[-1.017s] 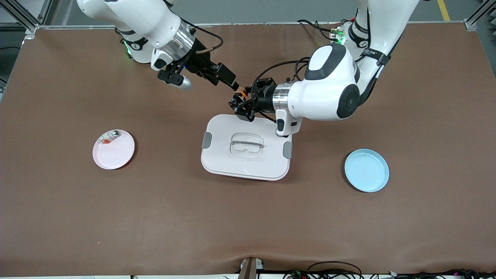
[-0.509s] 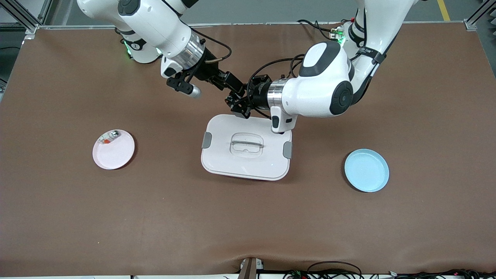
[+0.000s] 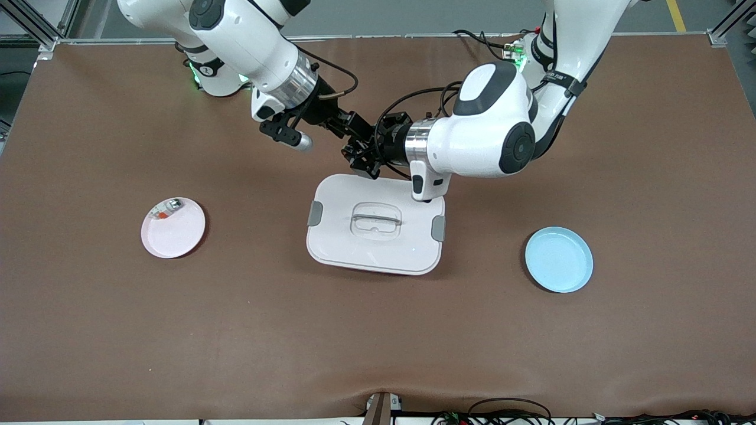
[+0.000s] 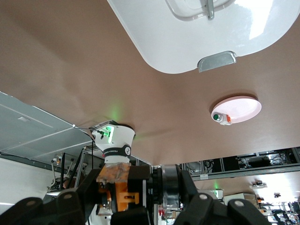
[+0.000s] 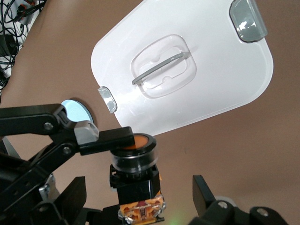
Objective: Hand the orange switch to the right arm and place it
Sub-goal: 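Grasp the switch with the right gripper beside the left gripper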
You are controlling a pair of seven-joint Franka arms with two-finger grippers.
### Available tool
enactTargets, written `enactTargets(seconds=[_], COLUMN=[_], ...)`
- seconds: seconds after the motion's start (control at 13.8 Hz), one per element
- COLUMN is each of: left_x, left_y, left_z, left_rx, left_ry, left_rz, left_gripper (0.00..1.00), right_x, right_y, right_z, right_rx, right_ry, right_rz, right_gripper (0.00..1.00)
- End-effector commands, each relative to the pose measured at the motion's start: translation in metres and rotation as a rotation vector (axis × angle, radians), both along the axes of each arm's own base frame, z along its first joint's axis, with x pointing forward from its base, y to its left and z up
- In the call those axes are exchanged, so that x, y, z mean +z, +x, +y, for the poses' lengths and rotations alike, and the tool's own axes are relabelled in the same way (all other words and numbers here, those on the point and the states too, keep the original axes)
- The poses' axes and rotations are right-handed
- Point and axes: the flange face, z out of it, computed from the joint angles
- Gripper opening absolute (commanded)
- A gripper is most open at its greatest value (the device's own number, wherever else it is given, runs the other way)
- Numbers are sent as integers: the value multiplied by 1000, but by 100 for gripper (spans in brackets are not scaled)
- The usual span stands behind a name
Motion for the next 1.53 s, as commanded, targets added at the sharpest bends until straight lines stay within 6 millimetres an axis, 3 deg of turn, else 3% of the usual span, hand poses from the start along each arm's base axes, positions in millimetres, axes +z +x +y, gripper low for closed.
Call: enactTargets(seconds=[0.0, 0.36, 0.44, 0.58, 0.65, 0.73, 1.02, 1.24, 1.45], left_x=[5, 5, 4, 5, 7, 7, 12, 22, 28], left_y=[1, -1, 0, 0, 1, 3, 9, 21, 41], left_z=[-6, -8, -7, -6, -5, -3, 3, 20, 41], left_rx=[15, 11, 14, 15, 18, 17, 31, 57, 96], left_ry=[-6, -5, -4, -4, -5, -7, -10, 21, 39], left_rz=[5, 5, 5, 4, 2, -3, -15, -68, -109], left_gripper=[0, 0, 1, 11, 32, 99, 100, 100, 100], right_x=[3, 4, 3, 3, 3, 3, 5, 9, 31], right_y=[-1, -1, -2, -1, -1, -1, 0, 2, 8], right_z=[6, 6, 7, 6, 6, 6, 6, 2, -7], right_rx=[-8, -5, -3, -3, -3, -3, -3, 1, 36], right_ry=[10, 8, 7, 8, 8, 8, 10, 9, -10], right_rz=[11, 8, 9, 9, 9, 9, 5, 6, 39], right_gripper=[73, 7, 0, 0, 0, 0, 0, 0, 0])
